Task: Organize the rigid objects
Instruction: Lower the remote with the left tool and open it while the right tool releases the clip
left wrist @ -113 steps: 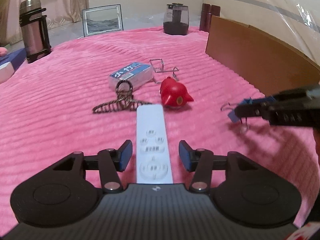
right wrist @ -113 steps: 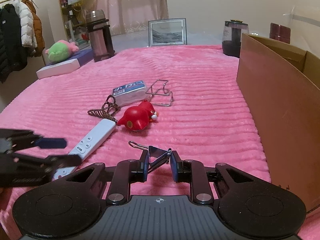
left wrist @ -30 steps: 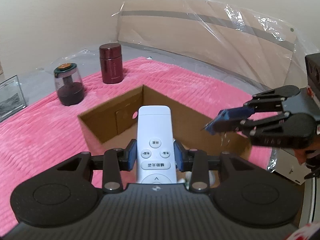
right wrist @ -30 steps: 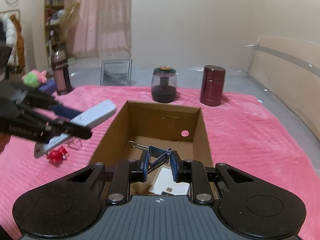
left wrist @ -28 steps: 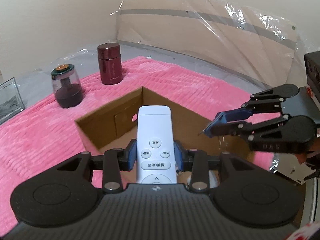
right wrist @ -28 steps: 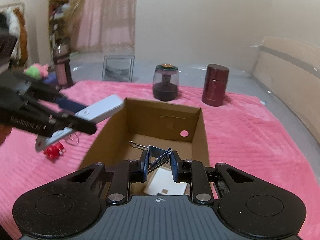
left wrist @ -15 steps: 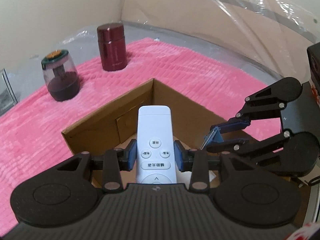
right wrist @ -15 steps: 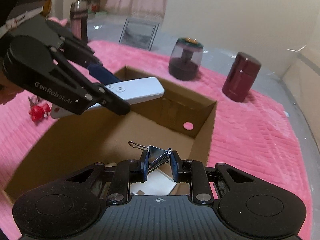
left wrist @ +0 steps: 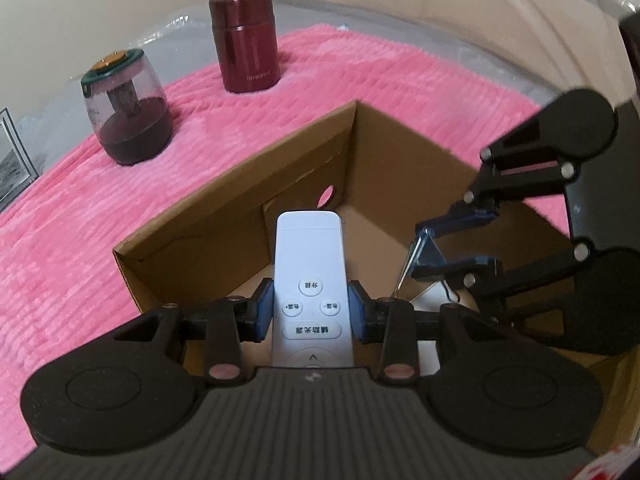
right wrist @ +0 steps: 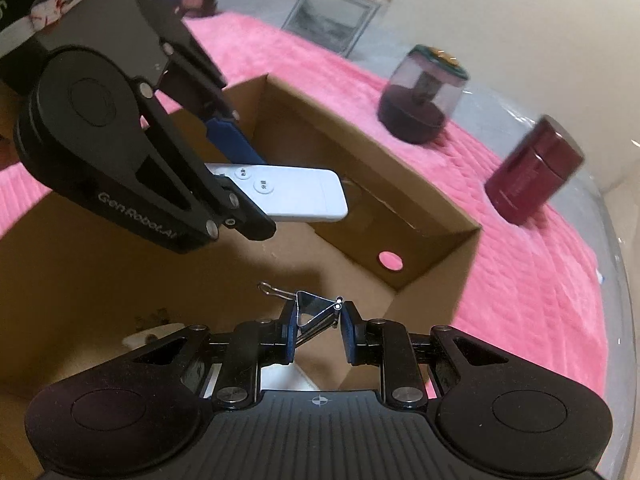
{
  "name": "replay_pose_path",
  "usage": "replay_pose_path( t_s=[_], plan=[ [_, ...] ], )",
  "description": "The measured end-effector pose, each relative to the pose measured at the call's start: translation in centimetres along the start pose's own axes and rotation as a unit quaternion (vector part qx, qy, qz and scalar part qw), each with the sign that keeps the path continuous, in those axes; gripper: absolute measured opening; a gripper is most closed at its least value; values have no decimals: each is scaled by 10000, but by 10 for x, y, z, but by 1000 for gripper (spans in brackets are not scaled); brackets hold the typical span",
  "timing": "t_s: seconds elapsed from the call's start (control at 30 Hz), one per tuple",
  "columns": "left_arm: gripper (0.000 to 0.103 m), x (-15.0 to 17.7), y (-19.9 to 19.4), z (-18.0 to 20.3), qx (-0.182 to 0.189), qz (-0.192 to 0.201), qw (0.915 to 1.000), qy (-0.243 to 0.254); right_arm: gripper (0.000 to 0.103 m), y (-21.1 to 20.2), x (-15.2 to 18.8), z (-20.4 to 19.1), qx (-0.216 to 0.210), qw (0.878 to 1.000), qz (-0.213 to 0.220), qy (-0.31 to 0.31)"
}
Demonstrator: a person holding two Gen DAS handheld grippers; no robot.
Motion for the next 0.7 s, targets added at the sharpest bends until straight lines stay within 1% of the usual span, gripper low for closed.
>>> replay_pose_path(
  t_s=[0.23, 0.47, 0.7],
  plan=[
    [33, 3, 17, -6, -2, -230, 9997, 75, 19, 27, -3, 7, -11, 9985, -331, -431],
    [33, 4, 26, -5, -32, -324, 9993, 162, 19, 48, -6, 8, -72, 9967, -622, -515],
    [33, 3, 29, -7, -34, -370, 9990, 251, 19, 59, -6, 8, -117, 9952, -773, -594]
  ],
)
Point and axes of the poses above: each gripper's, at about its wrist camera, not at the fingertips, and y roughly the way its jaws point, z to its right, x to its underside, the point moved 8 cm from there along y, roughly the way its jaws point, and after that the axes turned 8 degrees about y, right-handed, at the moved point
